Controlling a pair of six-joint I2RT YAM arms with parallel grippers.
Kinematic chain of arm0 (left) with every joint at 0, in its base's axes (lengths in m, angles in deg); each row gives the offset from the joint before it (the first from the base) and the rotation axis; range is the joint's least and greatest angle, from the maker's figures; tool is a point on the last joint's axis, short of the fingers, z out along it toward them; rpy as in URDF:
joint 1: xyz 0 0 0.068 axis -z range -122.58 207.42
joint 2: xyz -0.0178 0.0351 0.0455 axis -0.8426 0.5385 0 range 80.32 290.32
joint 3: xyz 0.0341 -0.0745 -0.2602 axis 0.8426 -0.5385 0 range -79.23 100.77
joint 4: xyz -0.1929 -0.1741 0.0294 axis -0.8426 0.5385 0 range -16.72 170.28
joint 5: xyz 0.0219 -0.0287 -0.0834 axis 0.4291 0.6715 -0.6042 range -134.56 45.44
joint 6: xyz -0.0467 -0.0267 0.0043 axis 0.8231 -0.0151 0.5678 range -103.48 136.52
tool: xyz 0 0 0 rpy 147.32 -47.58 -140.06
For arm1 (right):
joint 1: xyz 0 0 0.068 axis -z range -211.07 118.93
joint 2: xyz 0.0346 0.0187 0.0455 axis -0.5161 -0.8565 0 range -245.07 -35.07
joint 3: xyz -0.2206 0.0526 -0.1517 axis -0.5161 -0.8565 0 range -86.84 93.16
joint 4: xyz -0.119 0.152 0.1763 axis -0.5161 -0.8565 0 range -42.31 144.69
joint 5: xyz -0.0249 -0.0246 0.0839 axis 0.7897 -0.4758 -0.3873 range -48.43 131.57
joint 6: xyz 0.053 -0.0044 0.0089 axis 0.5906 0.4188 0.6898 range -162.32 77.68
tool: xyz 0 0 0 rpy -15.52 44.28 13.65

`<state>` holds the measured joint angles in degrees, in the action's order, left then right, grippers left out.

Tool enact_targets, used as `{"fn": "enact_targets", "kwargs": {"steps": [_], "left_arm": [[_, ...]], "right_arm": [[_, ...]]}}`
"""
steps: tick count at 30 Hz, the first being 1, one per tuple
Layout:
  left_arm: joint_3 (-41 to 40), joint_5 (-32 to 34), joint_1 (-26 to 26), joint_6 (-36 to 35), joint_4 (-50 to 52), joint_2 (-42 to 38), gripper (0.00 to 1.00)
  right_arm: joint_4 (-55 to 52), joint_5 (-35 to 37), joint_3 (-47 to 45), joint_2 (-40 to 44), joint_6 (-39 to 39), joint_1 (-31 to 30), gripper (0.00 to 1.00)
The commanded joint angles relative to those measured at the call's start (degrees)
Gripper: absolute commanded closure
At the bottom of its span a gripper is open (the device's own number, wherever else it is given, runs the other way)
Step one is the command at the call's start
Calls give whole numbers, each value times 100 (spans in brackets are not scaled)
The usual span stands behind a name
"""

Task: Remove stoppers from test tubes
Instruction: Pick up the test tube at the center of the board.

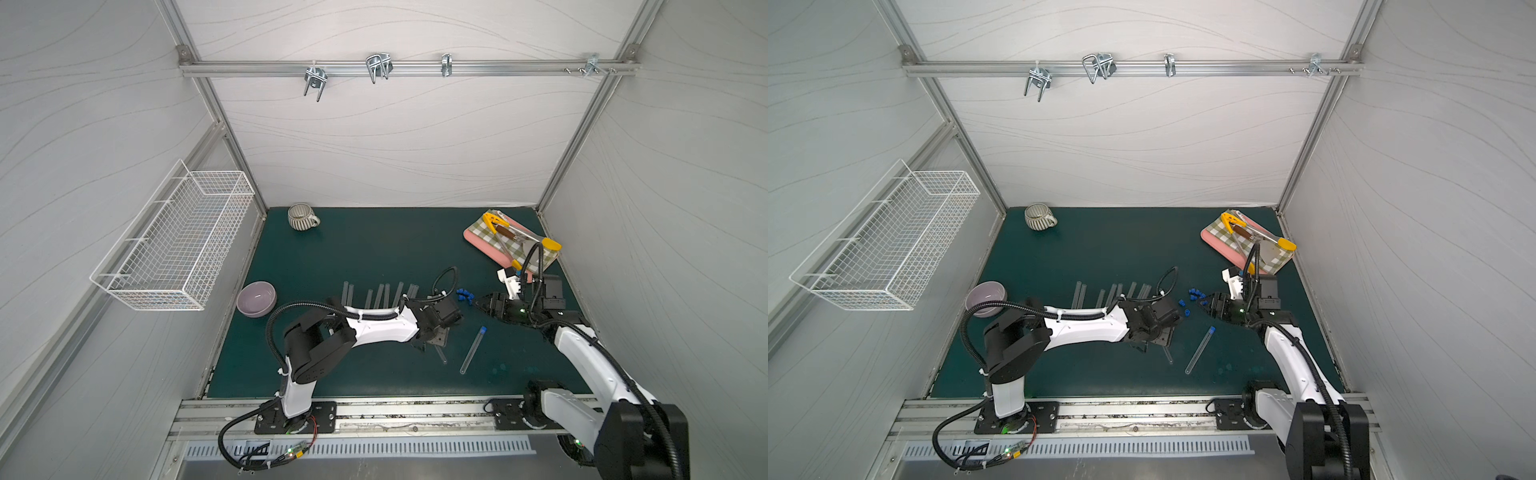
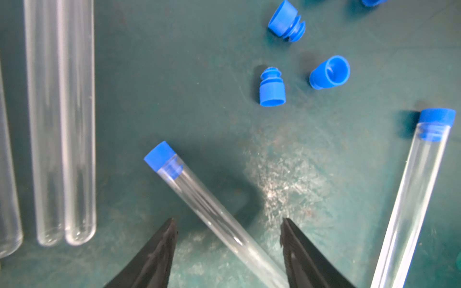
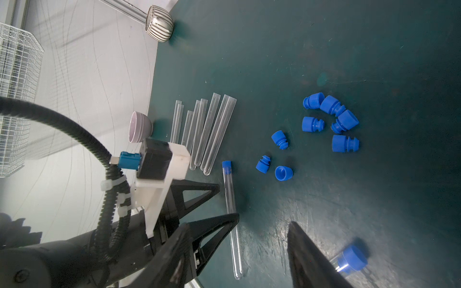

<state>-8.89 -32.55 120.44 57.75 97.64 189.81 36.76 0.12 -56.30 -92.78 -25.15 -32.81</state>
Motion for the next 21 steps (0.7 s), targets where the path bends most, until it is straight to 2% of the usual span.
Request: {"fn": "enact_targets", "kwargs": {"steps": [1,8,11,21], "left_arm": [[164,116,25,208,-69,179,32],[243,188,26,124,42,396,41],[254,166,25,86,101,432,48],[172,156,9,-104,336,203,67]], "right_arm": [[73,-105,-99,44,-38,37,38],[56,-119,-94,76,-28,59,38],[59,-120,-105,93,-25,75,38],[53,-135,-93,92,-23,95,38]]}}
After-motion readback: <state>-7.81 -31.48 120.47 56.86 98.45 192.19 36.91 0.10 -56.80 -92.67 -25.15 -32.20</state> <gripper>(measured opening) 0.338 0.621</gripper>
